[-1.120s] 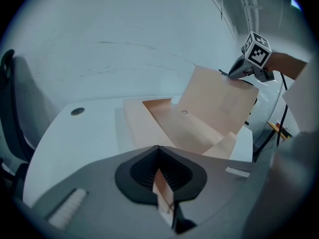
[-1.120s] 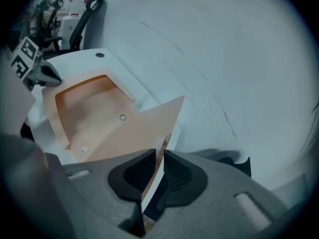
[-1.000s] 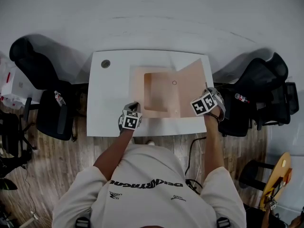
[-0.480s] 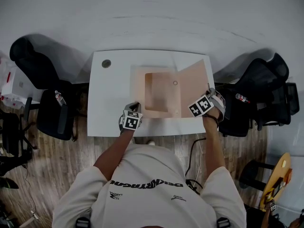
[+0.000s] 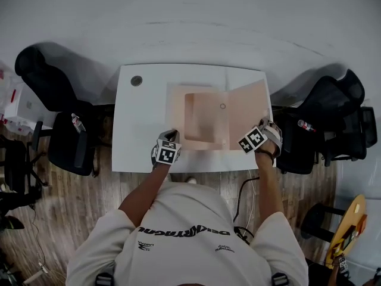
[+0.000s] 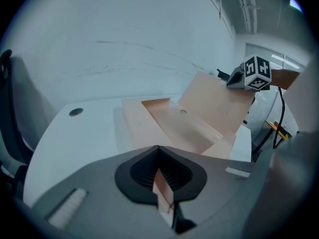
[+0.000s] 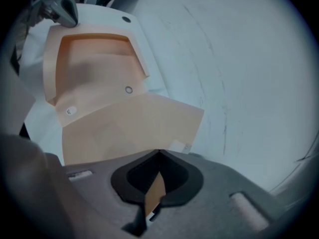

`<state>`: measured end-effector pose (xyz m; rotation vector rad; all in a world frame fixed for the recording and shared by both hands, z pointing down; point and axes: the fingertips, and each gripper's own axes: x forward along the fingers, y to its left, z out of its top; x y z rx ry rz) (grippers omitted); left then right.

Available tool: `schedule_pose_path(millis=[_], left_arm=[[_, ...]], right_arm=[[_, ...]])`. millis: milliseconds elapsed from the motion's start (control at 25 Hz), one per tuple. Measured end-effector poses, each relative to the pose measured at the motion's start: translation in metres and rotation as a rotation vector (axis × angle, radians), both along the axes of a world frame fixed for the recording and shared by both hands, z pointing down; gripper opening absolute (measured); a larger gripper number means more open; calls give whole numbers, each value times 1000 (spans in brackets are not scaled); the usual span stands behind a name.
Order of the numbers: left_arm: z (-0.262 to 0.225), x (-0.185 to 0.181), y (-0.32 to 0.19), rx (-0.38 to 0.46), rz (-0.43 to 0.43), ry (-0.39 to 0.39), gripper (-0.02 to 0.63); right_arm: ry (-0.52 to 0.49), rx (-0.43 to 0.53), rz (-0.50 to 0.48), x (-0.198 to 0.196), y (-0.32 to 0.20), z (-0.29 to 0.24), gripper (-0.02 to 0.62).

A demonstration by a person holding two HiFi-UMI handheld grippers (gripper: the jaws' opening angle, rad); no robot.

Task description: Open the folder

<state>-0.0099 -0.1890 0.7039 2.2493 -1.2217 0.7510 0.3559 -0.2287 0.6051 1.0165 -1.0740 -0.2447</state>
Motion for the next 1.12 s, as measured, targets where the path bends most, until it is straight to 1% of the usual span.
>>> schedule_pose_path(millis=[120, 240, 320, 440, 520, 600, 720, 920, 1120], left_arm=[[-1, -1, -2, 14, 2, 0, -2], [0, -1, 0, -12, -4, 3, -2], [-1, 0, 0, -16, 9, 2, -3], [-7, 3, -4, 16, 42, -3, -2], [-10, 2, -3, 21, 36, 4, -3], [-16, 2, -1, 15, 20, 31, -3], [-28, 2, 1, 16, 7, 61, -2], [-49, 2, 3, 57, -18, 106, -2], [-75, 4, 5, 103, -36, 148, -2]], right_arm=[[-45, 0, 8, -7, -2, 2, -2], [-114, -2, 39, -10, -1, 4, -2], [-183, -14, 66, -16, 2, 7, 0], [-308, -5, 106, -31, 6, 10, 0], [-391, 36, 121, -43, 8, 6, 0], [-485, 74, 131, -58, 7, -1, 0], [-621, 108, 145, -80, 6, -9, 0], [-857, 214, 216, -100, 6, -26, 0], [-1042, 285, 256, -116, 13, -29, 0]])
